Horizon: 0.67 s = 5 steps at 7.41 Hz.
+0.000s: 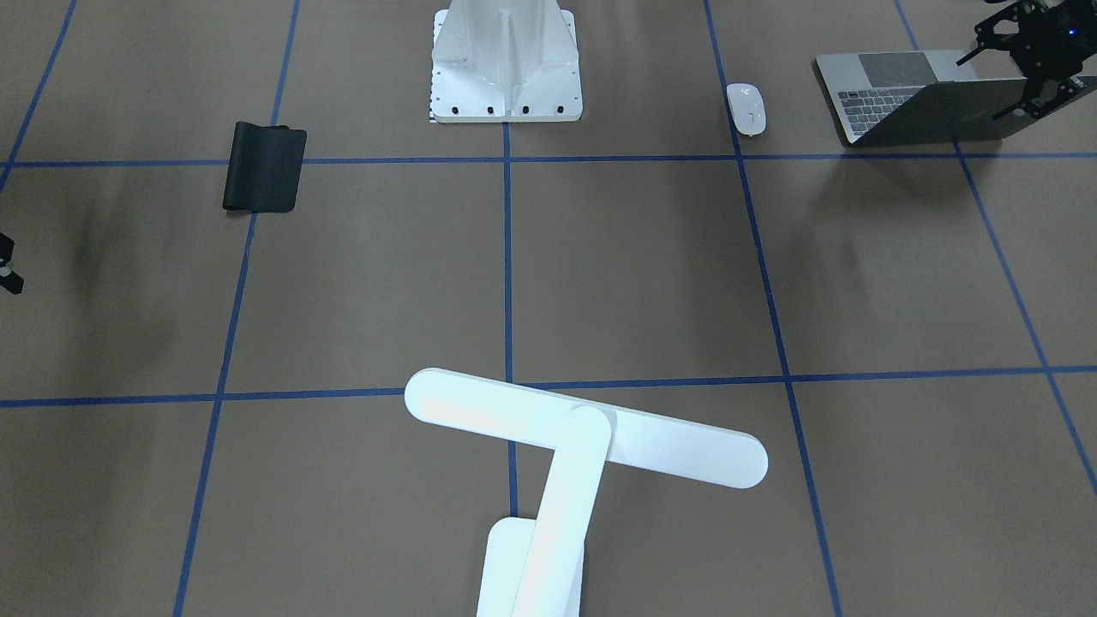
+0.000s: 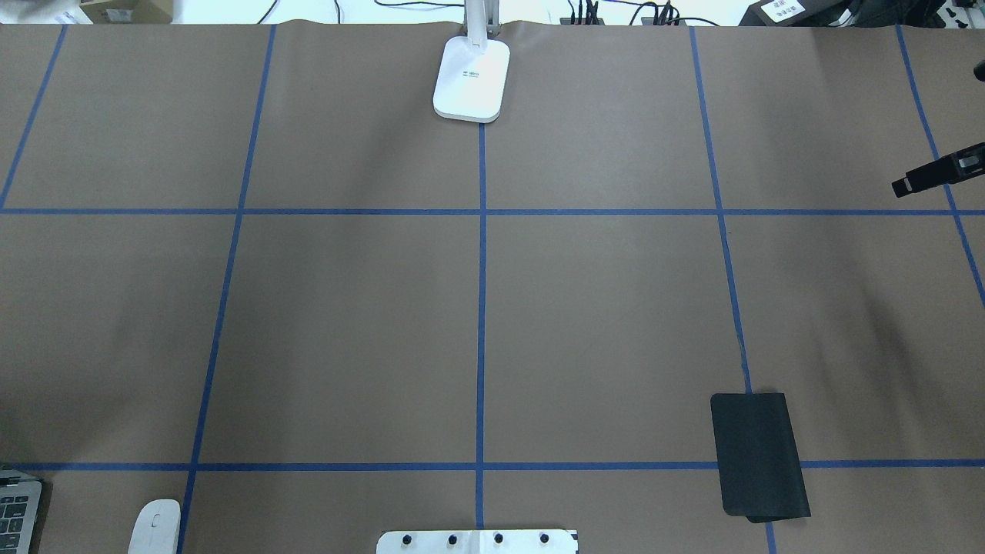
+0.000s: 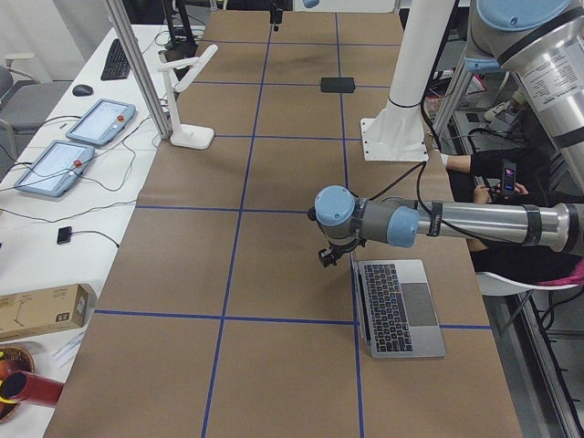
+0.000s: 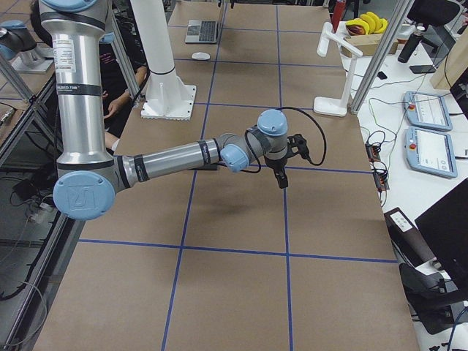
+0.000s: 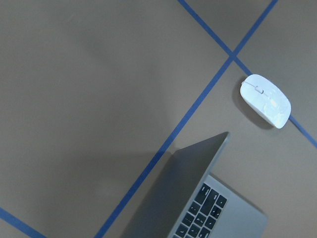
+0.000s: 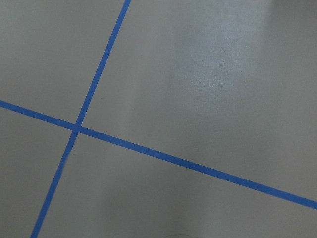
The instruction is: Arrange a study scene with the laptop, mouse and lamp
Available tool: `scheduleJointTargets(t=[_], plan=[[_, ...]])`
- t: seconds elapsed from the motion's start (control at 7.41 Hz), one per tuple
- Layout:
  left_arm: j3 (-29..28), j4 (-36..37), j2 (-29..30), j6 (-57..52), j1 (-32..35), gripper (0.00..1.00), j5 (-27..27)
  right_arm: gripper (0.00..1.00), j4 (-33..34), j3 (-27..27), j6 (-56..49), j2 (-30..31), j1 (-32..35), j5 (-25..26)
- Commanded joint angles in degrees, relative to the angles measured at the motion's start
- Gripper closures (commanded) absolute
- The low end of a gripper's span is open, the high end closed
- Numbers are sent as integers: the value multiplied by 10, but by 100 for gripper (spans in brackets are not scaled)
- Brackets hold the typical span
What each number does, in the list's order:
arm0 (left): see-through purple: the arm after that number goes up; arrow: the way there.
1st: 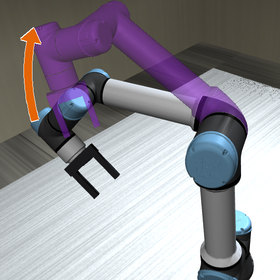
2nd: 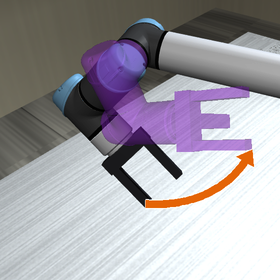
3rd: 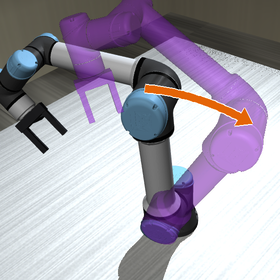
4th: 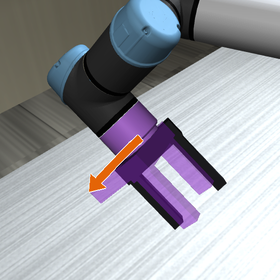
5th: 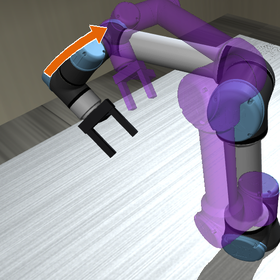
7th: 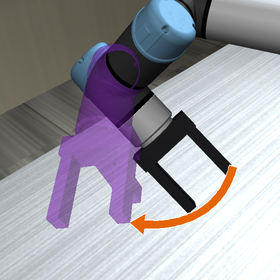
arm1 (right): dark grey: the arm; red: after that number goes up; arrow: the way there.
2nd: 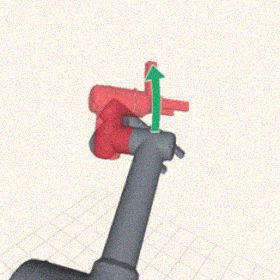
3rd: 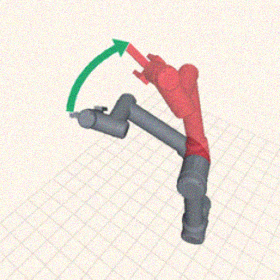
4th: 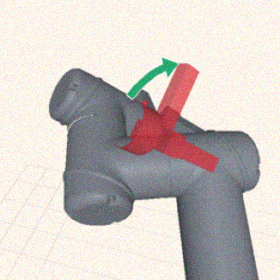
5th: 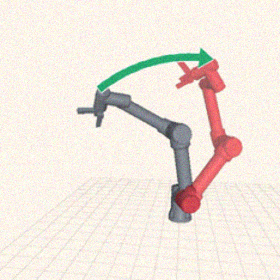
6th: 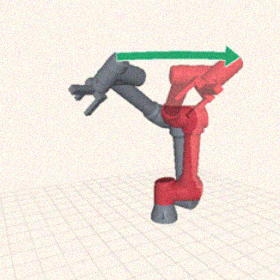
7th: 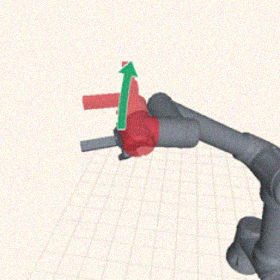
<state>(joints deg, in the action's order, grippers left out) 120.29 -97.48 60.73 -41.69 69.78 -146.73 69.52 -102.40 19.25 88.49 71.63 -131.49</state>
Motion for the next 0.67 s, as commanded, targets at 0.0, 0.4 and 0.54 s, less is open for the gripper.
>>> scheduleJointTargets(t=[0.0, 0.4, 0.54], plan=[[-1, 0, 1, -2, -38, 1, 9, 0, 0, 1, 0, -2, 0, 0], [2, 0, 1, -69, -58, 6, 56, 0, 0, 3, 0, -1, 0, 0], [3, -1, -1, -95, -60, 7, 58, 0, 0, 3, 0, -1, 0, 1]])
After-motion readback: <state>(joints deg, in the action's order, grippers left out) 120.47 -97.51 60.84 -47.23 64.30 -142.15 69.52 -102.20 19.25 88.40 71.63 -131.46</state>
